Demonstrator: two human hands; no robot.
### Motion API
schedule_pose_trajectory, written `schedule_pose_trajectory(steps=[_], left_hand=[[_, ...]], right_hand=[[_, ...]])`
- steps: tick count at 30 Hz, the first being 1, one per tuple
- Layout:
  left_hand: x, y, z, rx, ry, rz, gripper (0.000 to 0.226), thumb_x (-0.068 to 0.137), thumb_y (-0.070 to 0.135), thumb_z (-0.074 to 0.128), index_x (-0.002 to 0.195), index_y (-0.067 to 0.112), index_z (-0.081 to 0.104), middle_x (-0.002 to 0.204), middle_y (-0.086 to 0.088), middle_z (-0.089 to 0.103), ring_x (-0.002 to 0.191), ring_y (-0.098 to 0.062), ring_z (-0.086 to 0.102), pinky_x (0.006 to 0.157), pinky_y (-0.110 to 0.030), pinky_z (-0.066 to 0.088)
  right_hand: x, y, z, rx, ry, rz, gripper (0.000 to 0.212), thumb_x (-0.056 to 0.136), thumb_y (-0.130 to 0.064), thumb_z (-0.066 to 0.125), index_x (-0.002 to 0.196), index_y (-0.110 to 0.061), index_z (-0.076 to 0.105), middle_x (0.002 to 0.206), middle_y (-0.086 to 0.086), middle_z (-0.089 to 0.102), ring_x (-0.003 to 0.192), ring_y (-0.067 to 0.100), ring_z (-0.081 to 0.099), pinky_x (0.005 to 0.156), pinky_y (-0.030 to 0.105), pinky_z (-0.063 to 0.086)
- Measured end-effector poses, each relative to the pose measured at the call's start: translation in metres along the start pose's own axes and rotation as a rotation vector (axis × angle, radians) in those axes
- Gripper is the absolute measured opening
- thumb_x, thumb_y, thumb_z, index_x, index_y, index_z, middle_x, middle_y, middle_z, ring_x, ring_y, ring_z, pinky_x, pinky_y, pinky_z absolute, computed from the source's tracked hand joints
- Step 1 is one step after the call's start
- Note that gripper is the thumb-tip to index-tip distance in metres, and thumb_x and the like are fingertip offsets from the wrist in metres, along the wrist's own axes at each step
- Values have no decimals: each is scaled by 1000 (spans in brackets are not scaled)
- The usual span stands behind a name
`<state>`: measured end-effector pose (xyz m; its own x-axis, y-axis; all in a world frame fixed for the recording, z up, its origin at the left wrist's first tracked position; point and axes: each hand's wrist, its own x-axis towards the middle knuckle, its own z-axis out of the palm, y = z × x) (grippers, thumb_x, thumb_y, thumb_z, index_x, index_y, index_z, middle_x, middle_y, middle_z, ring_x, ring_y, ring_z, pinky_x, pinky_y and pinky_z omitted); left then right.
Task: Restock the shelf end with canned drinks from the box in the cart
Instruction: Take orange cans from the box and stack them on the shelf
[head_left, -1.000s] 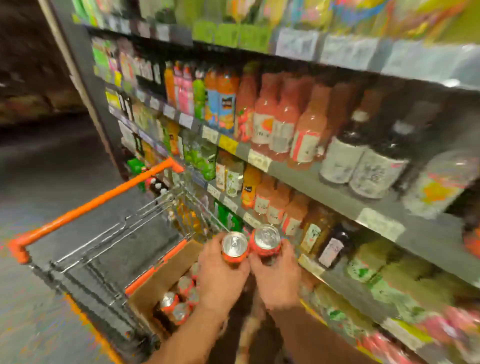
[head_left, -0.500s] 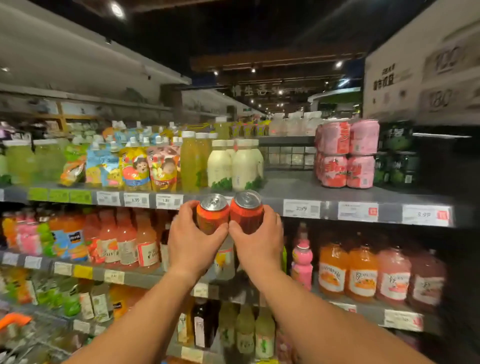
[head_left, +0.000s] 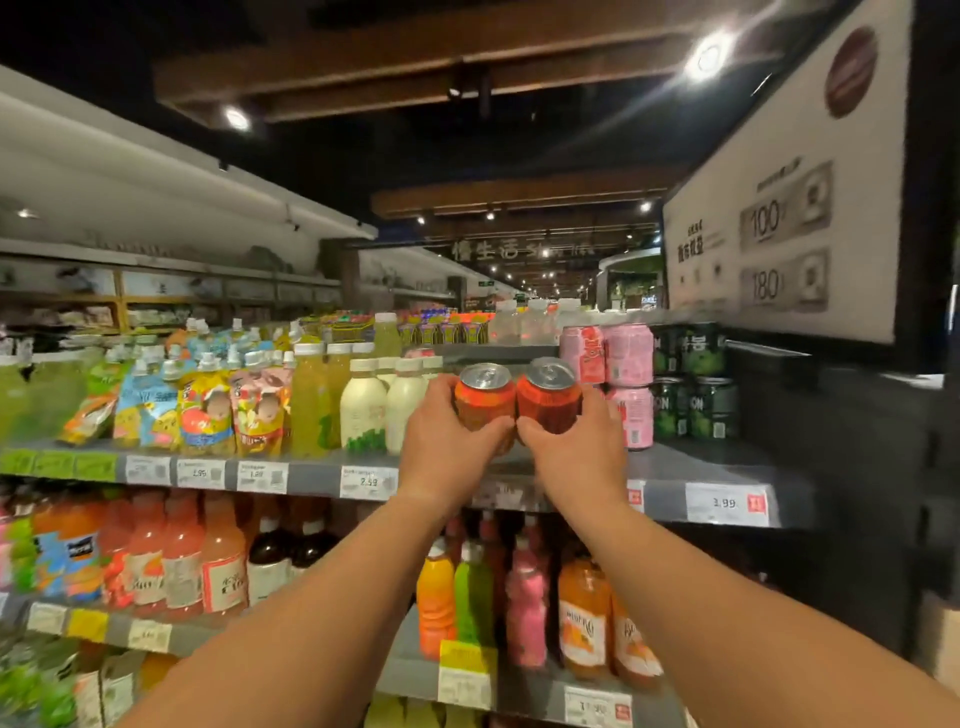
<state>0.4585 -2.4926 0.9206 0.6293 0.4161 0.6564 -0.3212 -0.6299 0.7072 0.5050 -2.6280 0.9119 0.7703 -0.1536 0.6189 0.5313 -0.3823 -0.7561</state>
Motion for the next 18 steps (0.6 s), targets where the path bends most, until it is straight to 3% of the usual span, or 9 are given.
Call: schedule_pose_trajectory(steps=[6, 9, 13, 18], left_hand=[[51, 0, 43, 170, -207, -158, 46, 72, 31, 78, 109, 19, 55, 101, 1, 68, 94, -22, 66, 84, -34, 55], [67, -10, 55, 208, -244, -222, 47, 73, 29, 76, 111, 15, 53, 101, -3, 67, 92, -24, 66, 84, -41, 57], [86, -33, 67, 250, -301, -256, 52, 71, 31, 79, 112, 8, 57, 104, -7, 68, 94, -25, 65, 79, -31, 53], [109, -46, 79, 318, -381, -281, 59, 79, 32, 75, 124, 2, 52, 111, -11, 68, 100, -28, 65, 76, -32, 50]], right_hand=[[40, 18, -2, -175, -115, 99, 68, 69, -34, 75, 126, -17, 42, 108, 4, 63, 98, 29, 61, 77, 34, 47], [54, 22, 8, -321, -200, 120, 69, 73, -35, 76, 125, -10, 39, 109, 9, 63, 100, 32, 61, 78, 34, 48], [68, 28, 27, -434, -275, 115, 62, 78, -37, 75, 121, -9, 41, 115, 11, 62, 104, 31, 61, 71, 29, 42], [90, 27, 53, -561, -321, 113, 67, 80, -37, 75, 126, -6, 38, 117, 13, 62, 106, 31, 61, 72, 31, 43]])
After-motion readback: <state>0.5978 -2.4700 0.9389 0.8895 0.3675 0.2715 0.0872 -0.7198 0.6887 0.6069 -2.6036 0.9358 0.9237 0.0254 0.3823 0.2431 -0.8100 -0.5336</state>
